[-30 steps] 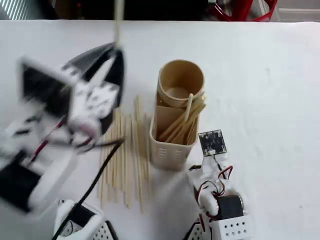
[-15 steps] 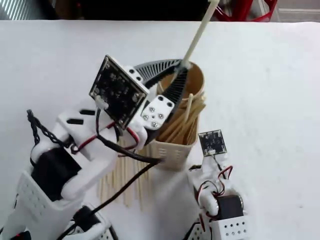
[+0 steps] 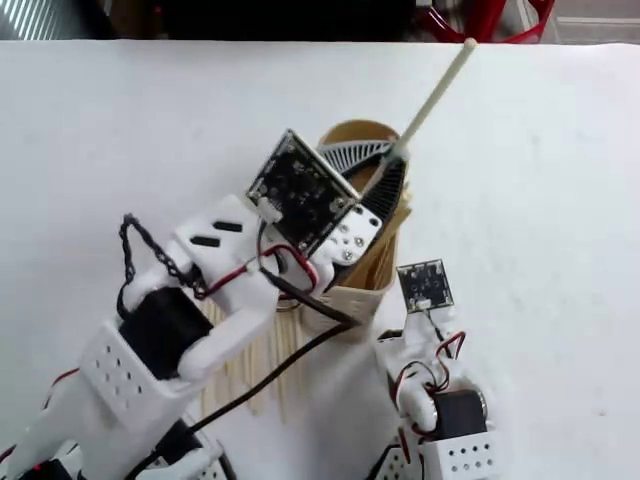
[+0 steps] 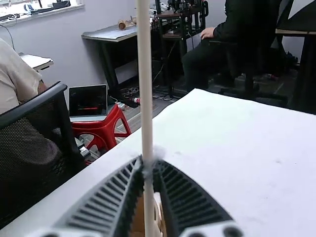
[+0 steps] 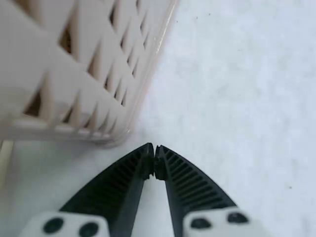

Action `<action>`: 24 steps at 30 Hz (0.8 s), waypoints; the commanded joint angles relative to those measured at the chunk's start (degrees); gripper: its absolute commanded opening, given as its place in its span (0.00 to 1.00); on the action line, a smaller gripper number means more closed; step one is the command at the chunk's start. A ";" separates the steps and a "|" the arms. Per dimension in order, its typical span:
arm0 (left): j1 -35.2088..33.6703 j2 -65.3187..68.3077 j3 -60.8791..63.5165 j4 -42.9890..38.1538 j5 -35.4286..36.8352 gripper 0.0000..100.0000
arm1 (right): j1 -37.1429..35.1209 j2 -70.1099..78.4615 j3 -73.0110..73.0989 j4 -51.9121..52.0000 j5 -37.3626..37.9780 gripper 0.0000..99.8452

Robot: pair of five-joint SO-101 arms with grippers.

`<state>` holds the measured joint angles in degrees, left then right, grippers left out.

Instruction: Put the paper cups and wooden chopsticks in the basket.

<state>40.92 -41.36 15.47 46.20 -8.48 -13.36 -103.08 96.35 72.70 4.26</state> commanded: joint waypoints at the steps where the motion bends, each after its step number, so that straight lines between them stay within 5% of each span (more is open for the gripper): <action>1: 0.57 -0.40 -0.53 -0.35 -0.53 0.08 | 0.31 -0.40 0.53 0.22 0.09 0.02; 13: -5.76 -0.66 -0.88 0.88 -0.97 0.09 | 0.22 -0.40 0.53 0.22 0.09 0.02; 24: -49.71 -2.77 8.00 8.88 -0.53 0.09 | -0.04 -0.40 0.53 0.22 0.09 0.02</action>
<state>2.68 -45.05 18.81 55.69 -8.75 -13.36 -103.08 96.35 72.70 4.26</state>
